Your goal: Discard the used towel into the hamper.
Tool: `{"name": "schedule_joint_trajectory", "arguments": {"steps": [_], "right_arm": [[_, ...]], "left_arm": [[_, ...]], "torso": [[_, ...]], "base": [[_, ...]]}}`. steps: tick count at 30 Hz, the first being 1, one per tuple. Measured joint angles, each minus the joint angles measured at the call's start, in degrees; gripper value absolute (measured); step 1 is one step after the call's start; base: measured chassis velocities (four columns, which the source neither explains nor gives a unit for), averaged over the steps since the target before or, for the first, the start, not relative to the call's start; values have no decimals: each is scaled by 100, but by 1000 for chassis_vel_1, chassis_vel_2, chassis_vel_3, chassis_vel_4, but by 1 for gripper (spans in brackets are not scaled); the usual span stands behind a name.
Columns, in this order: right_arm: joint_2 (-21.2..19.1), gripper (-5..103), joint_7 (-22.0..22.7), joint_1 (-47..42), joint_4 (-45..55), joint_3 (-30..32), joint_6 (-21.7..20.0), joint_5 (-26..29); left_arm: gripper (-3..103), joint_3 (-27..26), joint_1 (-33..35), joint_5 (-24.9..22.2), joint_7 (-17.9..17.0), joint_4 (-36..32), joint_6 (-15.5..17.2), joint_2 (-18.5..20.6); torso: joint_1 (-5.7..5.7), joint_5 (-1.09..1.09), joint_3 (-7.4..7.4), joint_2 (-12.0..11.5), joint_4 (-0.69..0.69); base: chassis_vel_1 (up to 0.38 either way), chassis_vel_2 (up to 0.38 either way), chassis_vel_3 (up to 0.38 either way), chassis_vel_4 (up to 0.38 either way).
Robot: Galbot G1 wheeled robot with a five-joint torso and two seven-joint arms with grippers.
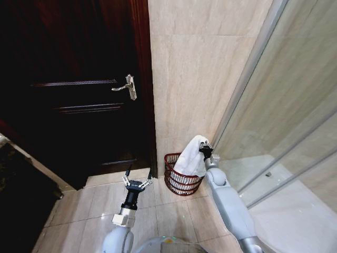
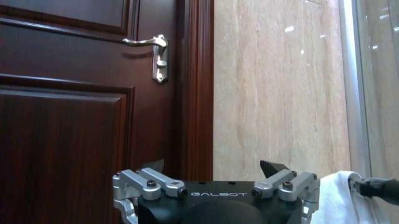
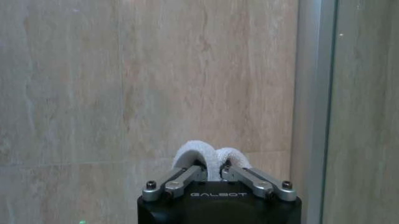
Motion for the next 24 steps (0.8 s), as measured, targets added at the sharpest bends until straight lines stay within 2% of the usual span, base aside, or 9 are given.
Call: {"name": "schedule_joint_trajectory", "arguments": {"steps": [11, 18, 24], "right_arm": [[155, 7, 41, 313, -121, -148, 39, -89], [185, 7, 208, 333, 400, -358, -132, 111], [255, 7, 98, 291, 2, -267, 24, -7]], "left_arm": [[100, -23, 56, -13, -5, -18, -37, 12], [100, -33, -1, -52, -9, 24, -37, 37], [100, -25, -39, -78, 12, 70, -28, 53]], "torso": [[1, 0, 1, 0, 1], [0, -2, 0, 2, 1], [1, 1, 1, 2, 0]], "base": [[0, 0, 0, 0], [0, 0, 0, 0], [0, 0, 0, 0]]}}
